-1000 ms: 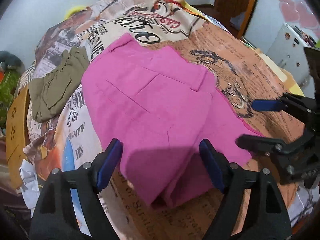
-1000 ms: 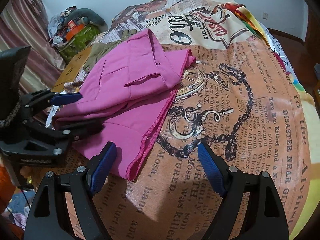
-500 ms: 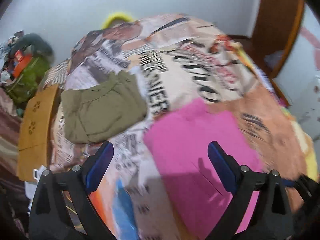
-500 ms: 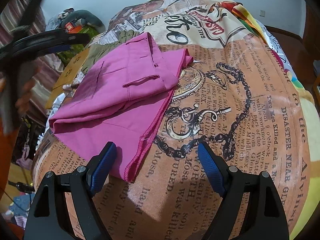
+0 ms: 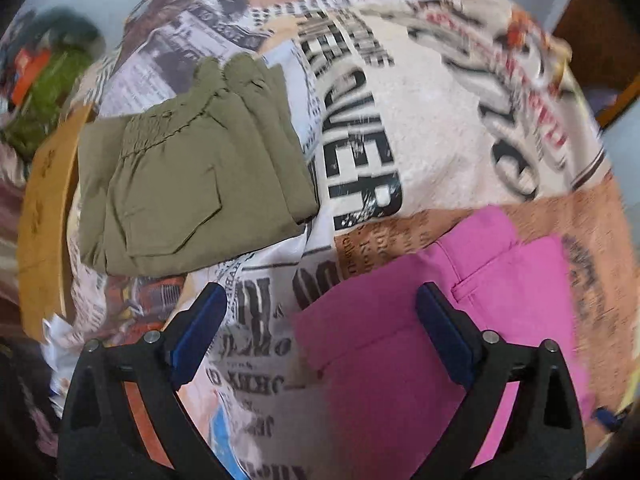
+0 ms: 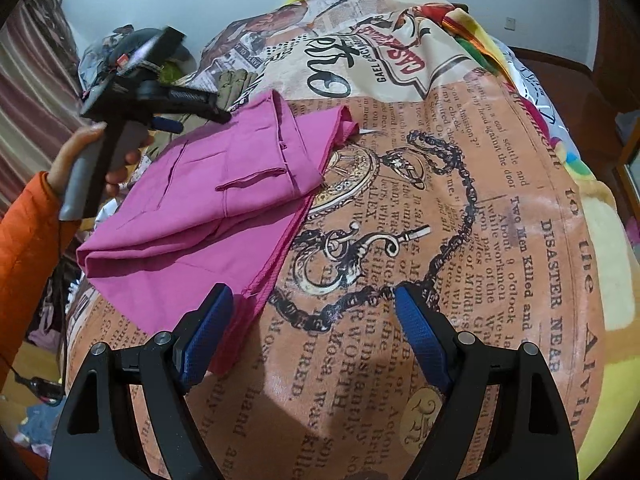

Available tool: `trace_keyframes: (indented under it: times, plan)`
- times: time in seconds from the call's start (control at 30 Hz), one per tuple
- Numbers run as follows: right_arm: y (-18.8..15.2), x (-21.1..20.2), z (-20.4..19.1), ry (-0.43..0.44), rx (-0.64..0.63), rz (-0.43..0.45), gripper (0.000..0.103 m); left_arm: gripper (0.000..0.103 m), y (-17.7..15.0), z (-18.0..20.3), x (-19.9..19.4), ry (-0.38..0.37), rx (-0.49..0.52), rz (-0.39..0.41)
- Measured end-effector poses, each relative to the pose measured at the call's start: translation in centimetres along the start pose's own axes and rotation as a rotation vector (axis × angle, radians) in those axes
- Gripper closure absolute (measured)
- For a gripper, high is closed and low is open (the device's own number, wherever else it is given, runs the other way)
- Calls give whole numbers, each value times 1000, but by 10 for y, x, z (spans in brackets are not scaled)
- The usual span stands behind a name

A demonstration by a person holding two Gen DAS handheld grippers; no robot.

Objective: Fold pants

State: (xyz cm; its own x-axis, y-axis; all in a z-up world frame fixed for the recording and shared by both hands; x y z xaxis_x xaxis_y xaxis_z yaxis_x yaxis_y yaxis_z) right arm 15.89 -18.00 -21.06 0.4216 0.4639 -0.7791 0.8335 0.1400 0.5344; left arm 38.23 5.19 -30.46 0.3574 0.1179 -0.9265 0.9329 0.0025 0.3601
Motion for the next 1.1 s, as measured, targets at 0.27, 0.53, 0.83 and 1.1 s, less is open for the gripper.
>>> trace_keyframes:
  times: [0.27,0.53,0.83,1.1]
  plan:
    - [1,-4,-4,-8,-19,13,22,1,-25,-8,-1,23,33,28]
    - [5,-18,-10,-26,-44,54,22,1,-60,-30,-36,105,105,58]
    - [18,-29,-15,-2,-21,112,22,1,-116,-45,-82,98,96,108]
    - [11,-14,-34,54,-60,56,22,1,-167,-47,-105,-25,75,131]
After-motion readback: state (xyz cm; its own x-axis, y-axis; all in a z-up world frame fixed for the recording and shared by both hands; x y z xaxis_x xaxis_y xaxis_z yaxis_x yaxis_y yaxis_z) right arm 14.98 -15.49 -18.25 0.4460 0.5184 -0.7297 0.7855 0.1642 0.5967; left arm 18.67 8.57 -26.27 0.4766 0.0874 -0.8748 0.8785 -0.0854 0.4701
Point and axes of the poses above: each gripper's, at about its wrist camera, not at the fingertips, and x roughly the way its jaws point, z to its right, y to its top, the point moved 3 cm from there along x, roughly the way its jaws point, and after that the axes turned 6 degrees about z, right-handed, at the moved point
